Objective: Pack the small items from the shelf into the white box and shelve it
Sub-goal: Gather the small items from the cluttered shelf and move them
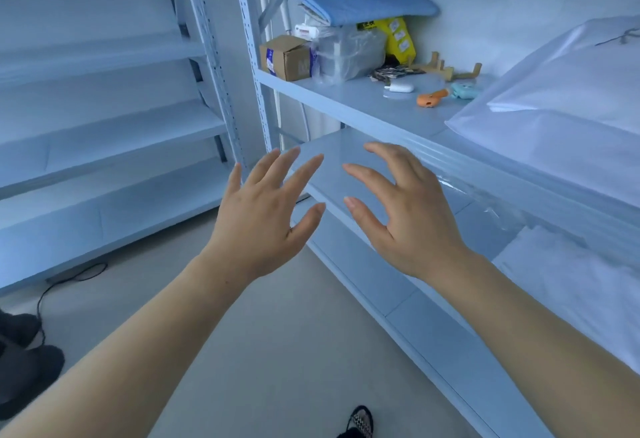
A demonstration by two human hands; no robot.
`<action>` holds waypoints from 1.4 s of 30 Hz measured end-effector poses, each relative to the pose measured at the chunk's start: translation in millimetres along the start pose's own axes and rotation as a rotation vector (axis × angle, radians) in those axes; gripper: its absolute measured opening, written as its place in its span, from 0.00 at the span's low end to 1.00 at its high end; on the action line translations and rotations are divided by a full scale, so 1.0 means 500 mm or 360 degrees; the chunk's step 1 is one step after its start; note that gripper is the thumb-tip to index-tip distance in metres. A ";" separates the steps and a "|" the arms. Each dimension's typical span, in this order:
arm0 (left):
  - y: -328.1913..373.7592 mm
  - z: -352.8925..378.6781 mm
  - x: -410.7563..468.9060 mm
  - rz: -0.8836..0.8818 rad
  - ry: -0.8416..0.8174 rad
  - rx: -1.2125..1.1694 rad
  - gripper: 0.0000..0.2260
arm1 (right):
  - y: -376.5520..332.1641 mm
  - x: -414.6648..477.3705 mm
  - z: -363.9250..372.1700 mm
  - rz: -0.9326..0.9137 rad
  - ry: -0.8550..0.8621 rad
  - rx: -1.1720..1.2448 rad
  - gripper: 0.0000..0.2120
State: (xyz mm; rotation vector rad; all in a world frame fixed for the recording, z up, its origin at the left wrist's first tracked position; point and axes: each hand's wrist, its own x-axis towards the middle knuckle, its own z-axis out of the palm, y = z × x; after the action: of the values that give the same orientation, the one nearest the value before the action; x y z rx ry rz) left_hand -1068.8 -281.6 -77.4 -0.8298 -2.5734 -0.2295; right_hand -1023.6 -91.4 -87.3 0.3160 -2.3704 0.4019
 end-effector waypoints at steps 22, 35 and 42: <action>0.007 0.342 0.733 0.0500 -0.0005 -0.0263 0.28 | 0.542 0.370 0.177 0.0393 0.0049 -0.0318 0.20; -0.052 0.489 1.037 0.0871 0.0016 -0.0380 0.28 | 0.715 0.512 0.272 0.0754 0.0114 -0.0646 0.23; -0.077 0.562 1.146 0.1127 0.0006 -0.0402 0.26 | 0.762 0.567 0.343 0.0922 0.0144 -0.0797 0.23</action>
State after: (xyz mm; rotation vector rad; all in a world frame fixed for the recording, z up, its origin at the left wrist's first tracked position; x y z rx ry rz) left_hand -1607.0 62.9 -76.3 -1.7545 -2.1015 -0.3325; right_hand -1459.2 164.1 -91.5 -0.6165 -2.3430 0.0642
